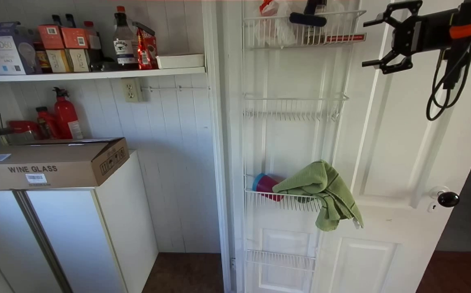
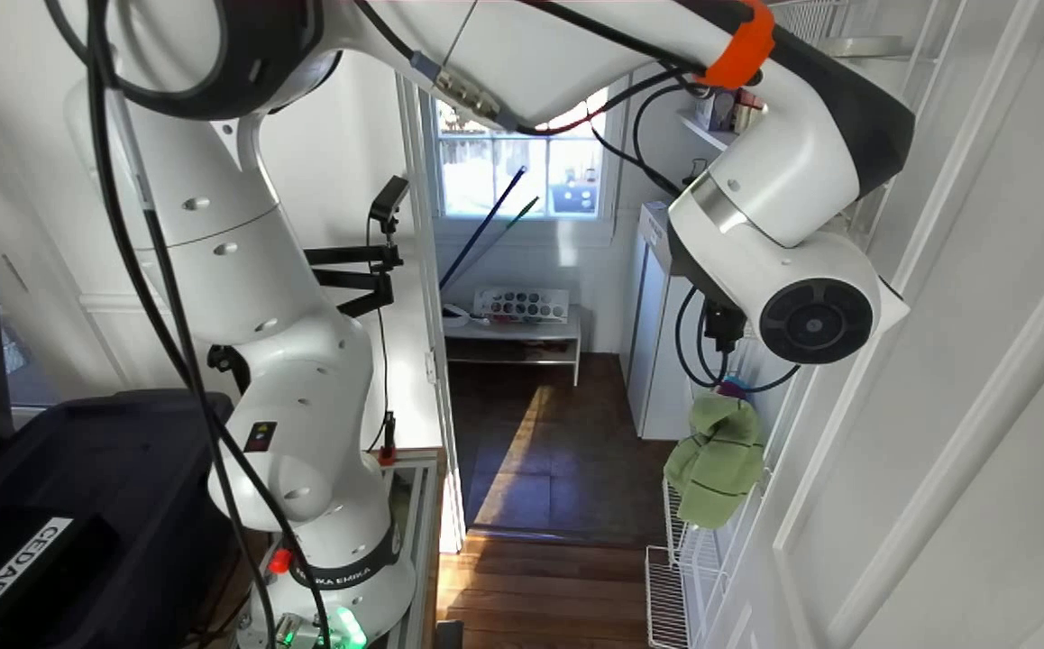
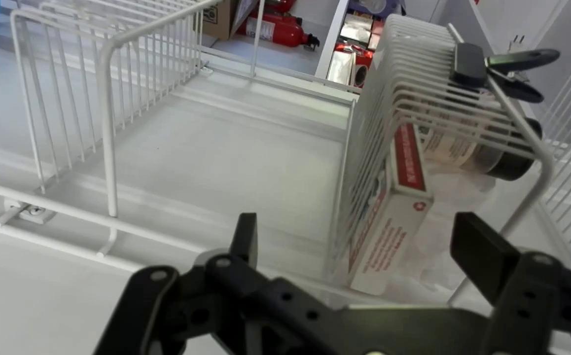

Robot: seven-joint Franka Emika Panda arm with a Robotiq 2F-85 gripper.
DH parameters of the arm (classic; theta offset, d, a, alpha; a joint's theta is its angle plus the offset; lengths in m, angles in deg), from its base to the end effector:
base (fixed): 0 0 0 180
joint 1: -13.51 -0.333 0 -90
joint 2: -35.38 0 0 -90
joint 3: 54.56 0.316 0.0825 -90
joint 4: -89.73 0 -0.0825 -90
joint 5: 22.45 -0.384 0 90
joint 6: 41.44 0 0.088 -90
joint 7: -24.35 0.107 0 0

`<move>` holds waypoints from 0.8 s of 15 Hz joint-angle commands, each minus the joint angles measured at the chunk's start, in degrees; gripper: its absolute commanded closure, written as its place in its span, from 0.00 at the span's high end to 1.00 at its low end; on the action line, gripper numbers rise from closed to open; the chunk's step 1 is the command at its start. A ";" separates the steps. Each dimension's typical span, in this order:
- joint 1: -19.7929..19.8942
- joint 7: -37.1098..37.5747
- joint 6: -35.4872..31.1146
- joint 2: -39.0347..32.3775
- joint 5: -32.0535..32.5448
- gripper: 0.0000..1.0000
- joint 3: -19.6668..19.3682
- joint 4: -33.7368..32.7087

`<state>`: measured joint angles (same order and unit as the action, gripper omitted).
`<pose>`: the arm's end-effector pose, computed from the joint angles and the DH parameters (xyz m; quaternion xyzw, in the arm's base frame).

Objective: Move the box of cards to the higher shelf

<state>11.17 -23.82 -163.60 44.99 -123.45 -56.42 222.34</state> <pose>0.5100 0.0468 0.4540 -0.7492 0.1172 -0.2581 0.5987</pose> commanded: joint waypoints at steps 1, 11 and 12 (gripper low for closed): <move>1.20 3.77 0.97 -1.82 -2.93 0.99 0.99 -2.64; 1.18 9.28 1.41 -3.73 -4.07 0.23 0.93 -4.43; 1.23 9.68 1.76 -3.73 -4.00 0.15 0.85 -4.42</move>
<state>11.22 -16.11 -163.25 42.21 -126.02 -56.40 219.09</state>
